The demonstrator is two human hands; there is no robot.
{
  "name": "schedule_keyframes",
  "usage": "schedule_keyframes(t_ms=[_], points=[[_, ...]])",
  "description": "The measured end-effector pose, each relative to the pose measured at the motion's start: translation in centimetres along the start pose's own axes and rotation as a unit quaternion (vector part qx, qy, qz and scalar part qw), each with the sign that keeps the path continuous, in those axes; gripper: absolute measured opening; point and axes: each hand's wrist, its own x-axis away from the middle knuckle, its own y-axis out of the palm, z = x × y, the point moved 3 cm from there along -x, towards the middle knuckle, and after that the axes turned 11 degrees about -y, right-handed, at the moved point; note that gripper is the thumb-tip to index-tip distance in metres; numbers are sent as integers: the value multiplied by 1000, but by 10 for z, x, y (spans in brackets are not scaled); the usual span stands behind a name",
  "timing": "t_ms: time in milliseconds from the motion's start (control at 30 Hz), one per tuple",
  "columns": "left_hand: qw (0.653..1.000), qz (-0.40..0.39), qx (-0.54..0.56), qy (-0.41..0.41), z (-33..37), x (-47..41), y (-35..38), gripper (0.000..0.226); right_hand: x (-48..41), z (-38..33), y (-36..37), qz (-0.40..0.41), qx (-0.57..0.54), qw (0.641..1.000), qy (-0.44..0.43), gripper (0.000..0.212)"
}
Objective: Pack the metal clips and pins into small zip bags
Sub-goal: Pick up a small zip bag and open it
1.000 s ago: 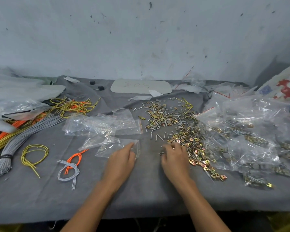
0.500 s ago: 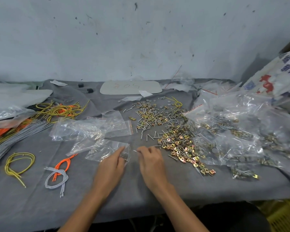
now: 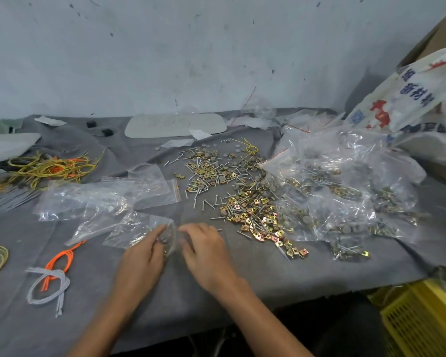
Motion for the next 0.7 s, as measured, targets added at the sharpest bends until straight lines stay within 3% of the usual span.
schedule_keyframes(t_ms=[167, 267, 367, 467, 700], points=[[1000, -1, 10, -12, -3, 1, 1, 41, -2, 69, -66, 22, 90, 993, 76, 18], [1000, -5, 17, -14, -3, 2, 1, 38, -2, 102, -85, -42, 138, 983, 113, 20], [1000, -6, 16, -24, -3, 3, 1, 40, -2, 111, -83, -119, 151, 975, 115, 32], [999, -4, 16, -29, -2, 3, 1, 41, -7, 109, -82, -131, 146, 975, 103, 38], [999, -10, 22, -29, 2, 6, 0, 42, -16, 95, -63, -136, 169, 974, 68, 23]])
